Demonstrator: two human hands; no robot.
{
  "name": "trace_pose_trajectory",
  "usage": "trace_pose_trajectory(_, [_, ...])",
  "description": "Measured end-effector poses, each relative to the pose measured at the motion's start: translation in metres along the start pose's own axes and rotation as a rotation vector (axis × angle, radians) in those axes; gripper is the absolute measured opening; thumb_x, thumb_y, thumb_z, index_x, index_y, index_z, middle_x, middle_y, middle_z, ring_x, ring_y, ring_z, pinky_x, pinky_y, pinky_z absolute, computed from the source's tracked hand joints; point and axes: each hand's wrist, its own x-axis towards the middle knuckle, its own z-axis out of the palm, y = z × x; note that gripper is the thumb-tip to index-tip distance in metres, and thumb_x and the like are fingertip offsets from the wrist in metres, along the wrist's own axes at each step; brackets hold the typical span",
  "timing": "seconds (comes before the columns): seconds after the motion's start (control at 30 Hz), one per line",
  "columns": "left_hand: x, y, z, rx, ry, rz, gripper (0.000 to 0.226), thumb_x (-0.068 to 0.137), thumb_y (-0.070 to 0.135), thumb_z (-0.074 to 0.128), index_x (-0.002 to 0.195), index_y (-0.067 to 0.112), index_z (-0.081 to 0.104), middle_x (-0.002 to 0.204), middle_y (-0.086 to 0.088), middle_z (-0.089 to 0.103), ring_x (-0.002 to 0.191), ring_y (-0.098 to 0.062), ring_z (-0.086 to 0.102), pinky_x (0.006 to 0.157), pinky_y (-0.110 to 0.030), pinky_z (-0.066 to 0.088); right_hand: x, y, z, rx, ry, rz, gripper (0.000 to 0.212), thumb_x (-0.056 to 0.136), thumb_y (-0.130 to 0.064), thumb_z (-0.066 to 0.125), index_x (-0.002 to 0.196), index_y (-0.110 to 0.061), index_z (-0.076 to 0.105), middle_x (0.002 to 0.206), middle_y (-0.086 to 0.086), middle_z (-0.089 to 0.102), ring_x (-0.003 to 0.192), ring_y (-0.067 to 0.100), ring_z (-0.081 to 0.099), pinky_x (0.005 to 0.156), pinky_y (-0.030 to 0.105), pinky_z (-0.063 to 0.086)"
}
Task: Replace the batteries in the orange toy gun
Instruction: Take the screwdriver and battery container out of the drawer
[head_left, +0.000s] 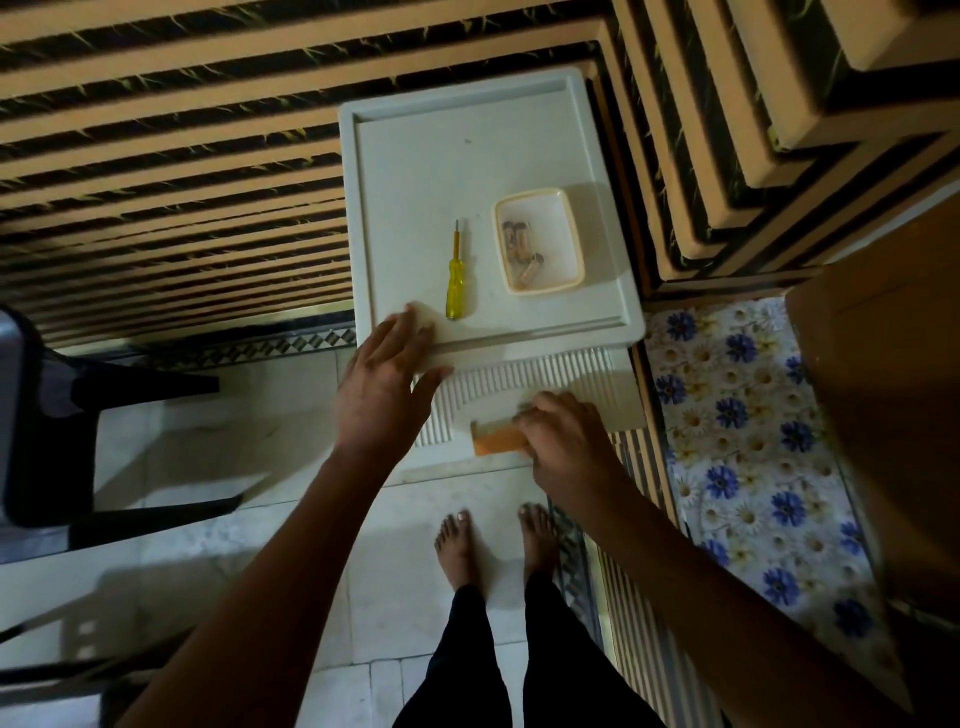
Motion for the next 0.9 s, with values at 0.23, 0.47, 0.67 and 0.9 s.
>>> trace_pose_trajectory(0.23, [-0.003, -0.002, 0.002, -0.028, -0.002, 0.005, 0.055, 0.1, 0.041, 0.062, 0.151, 0.02, 0.054, 0.166, -0.004, 0.041, 0.154, -0.028, 0.038, 0.117, -0.058, 0.042, -0.062, -0.012, 0.009, -0.118, -0.261, -0.082, 0.04, 0.038, -0.009, 0.093, 0.058, -0.016, 0.059, 0.067, 0.001, 0.056, 0.059, 0.025, 0.061, 0.047, 0.034, 0.048])
trace_pose_trajectory(0.47, [-0.009, -0.018, 0.02, -0.007, 0.065, 0.106, 0.068, 0.097, 0.031, 0.067, 0.158, 0.018, 0.042, 0.169, -0.009, 0.033, 0.157, -0.031, 0.03, 0.121, -0.059, 0.037, -0.069, -0.007, 0.07, -0.226, -0.359, 0.056, 0.023, 0.065, -0.009, 0.083, 0.08, -0.012, 0.066, 0.093, 0.008, 0.056, 0.084, 0.032, 0.059, 0.062, 0.043, 0.052])
trace_pose_trajectory(0.67, [-0.009, -0.032, 0.037, 0.134, 0.128, 0.187, 0.088, 0.087, 0.02, 0.081, 0.162, 0.016, 0.036, 0.171, -0.011, 0.028, 0.158, -0.035, 0.027, 0.122, -0.058, 0.032, -0.013, 0.022, 0.127, -0.256, -0.425, 0.119, 0.072, 0.074, -0.012, 0.076, 0.142, -0.004, 0.052, 0.137, 0.02, 0.05, 0.129, 0.04, 0.051, 0.085, 0.051, 0.057])
trace_pose_trajectory(0.9, [-0.011, -0.045, 0.046, 0.271, 0.235, 0.224, 0.079, 0.091, 0.021, 0.074, 0.162, 0.018, 0.038, 0.17, -0.007, 0.033, 0.154, -0.032, 0.034, 0.114, -0.049, 0.035, 0.048, 0.041, 0.144, 0.042, -0.238, 0.221, 0.061, 0.086, -0.008, 0.069, 0.143, -0.003, 0.051, 0.146, 0.022, 0.054, 0.134, 0.04, 0.053, 0.102, 0.046, 0.05])
